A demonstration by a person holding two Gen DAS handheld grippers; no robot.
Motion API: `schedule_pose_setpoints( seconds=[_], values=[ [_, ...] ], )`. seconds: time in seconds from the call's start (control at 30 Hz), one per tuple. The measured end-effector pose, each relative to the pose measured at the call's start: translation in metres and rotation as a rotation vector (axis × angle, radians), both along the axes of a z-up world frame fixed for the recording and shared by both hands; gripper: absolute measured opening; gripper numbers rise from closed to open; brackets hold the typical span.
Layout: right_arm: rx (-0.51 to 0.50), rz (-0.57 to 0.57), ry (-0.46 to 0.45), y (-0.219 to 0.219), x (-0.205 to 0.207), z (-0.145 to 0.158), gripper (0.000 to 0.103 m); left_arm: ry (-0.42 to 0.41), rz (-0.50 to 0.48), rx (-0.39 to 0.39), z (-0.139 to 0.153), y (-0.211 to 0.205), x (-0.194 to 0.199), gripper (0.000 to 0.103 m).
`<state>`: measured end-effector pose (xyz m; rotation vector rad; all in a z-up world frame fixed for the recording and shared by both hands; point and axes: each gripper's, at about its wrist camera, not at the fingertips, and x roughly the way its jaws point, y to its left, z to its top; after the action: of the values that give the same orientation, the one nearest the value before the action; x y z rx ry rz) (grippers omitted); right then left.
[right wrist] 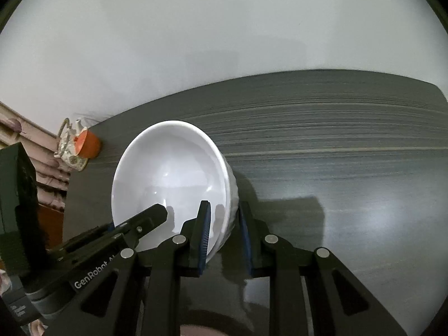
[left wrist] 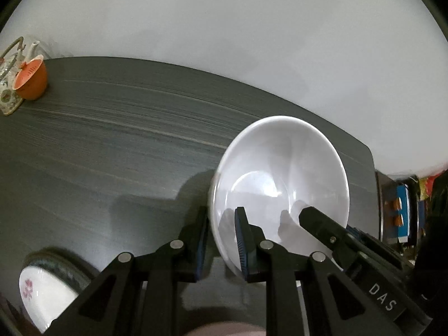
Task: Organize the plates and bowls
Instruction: 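Lift and carry the 'Dog' bowl with both tools over the pink bowl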
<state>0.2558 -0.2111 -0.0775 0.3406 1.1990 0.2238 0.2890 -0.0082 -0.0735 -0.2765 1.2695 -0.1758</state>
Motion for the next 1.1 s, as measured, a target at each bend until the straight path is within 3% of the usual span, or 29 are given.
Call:
schedule_pose_setpoints(
  seconds=[0.37, 0.63, 0.77, 1.1],
  values=[
    [0.009, -0.035, -0.052, -0.015, -0.072, 0.046, 0.020, -0.034, -0.013, -0.050, 0.037, -0.015, -0.072, 0.019],
    [0.044, -0.052, -0.054, -0.008, -0.120, 0.060, 0.020, -0.050, -0.021, -0.044, 0.055, -0.003, -0.126, 0.019],
    [0.042, -0.052, -0.047, 0.003, -0.141, 0.061, 0.020, -0.049, -0.025, -0.040, 0.060, 0.001, -0.153, 0.019],
    [0.048, -0.053, 0.005, 0.024, -0.174, 0.041, 0.021, 0.013, -0.023, -0.054, 0.046, 0.013, -0.178, 0.019]
  ],
)
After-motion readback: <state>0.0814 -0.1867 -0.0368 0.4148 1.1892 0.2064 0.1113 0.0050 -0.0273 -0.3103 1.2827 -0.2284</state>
